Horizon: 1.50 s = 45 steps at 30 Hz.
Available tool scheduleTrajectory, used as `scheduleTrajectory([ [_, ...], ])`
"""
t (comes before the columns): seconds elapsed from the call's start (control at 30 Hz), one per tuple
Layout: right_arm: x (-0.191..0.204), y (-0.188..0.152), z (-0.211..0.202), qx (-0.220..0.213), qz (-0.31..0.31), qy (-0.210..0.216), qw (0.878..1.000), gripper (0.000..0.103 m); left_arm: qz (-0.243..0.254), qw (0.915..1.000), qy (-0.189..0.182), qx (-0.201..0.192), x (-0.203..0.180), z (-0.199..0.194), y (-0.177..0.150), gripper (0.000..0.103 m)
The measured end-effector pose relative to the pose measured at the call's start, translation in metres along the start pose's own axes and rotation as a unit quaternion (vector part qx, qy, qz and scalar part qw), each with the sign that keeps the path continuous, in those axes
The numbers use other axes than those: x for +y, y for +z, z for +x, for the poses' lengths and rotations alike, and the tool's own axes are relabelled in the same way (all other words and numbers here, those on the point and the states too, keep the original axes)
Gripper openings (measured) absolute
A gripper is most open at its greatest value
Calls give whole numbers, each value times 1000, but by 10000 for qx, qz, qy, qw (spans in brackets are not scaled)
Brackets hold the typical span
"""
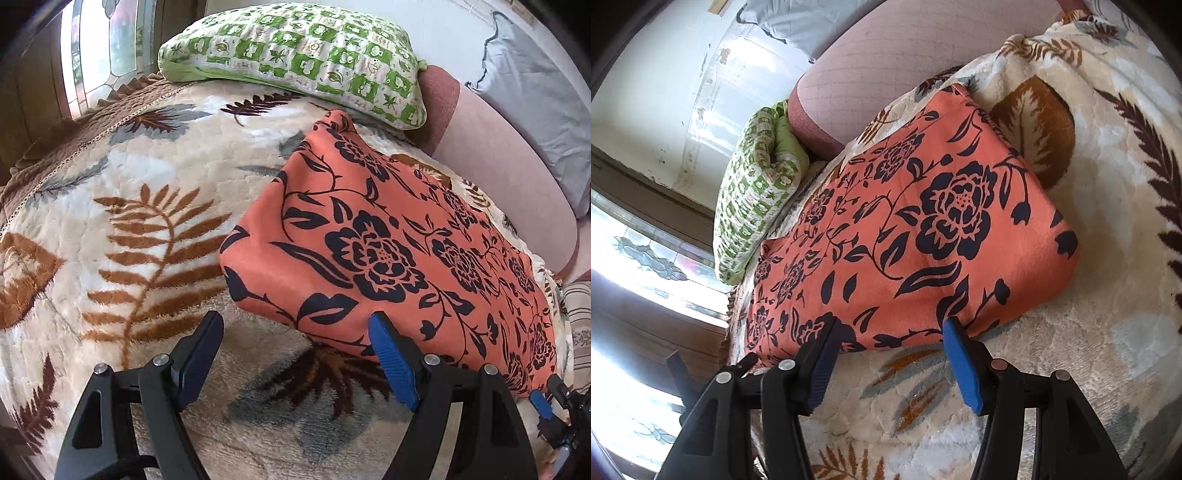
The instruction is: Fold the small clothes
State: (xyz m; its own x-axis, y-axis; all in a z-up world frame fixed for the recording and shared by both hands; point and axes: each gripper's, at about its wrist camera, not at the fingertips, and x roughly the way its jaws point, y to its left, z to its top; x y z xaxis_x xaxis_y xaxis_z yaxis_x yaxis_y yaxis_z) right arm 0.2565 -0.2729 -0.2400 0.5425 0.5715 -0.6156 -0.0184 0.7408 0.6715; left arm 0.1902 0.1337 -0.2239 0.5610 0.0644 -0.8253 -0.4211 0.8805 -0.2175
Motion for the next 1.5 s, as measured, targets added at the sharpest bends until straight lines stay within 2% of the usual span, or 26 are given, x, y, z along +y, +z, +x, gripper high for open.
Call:
scheduleTrajectory([
  [0.63, -5, 7, 9, 8, 198, 26, 9998, 62, 214, 9992, 267, -225, -9, 5, 9, 81],
  [1.0, -10, 15, 13, -14, 312, 92, 9995, 62, 207, 9991, 279, -222, -13, 13, 14, 81],
  [1.17, -19, 15, 3, -54, 619, 277, 9977, 62, 52, 9999, 63, -152, -13, 16, 19, 82],
  [1.3, -32, 6, -20, -213, 1053, 476, 9931, 63, -145, 9997, -188, -29, -7, 13, 21, 82],
  [1.37, -36, 7, -21, -253, 1103, 411, 9927, 64, -192, 9994, -274, 48, -4, 10, 20, 82],
  [1.4, -39, 8, -18, -226, 1146, 337, 9926, 64, -229, 9992, -295, 143, -2, 11, 18, 82],
  [1.5, -45, 12, -9, -212, 1359, 341, 9899, 64, -613, 9940, -696, 581, 7, 19, 9, 82],
])
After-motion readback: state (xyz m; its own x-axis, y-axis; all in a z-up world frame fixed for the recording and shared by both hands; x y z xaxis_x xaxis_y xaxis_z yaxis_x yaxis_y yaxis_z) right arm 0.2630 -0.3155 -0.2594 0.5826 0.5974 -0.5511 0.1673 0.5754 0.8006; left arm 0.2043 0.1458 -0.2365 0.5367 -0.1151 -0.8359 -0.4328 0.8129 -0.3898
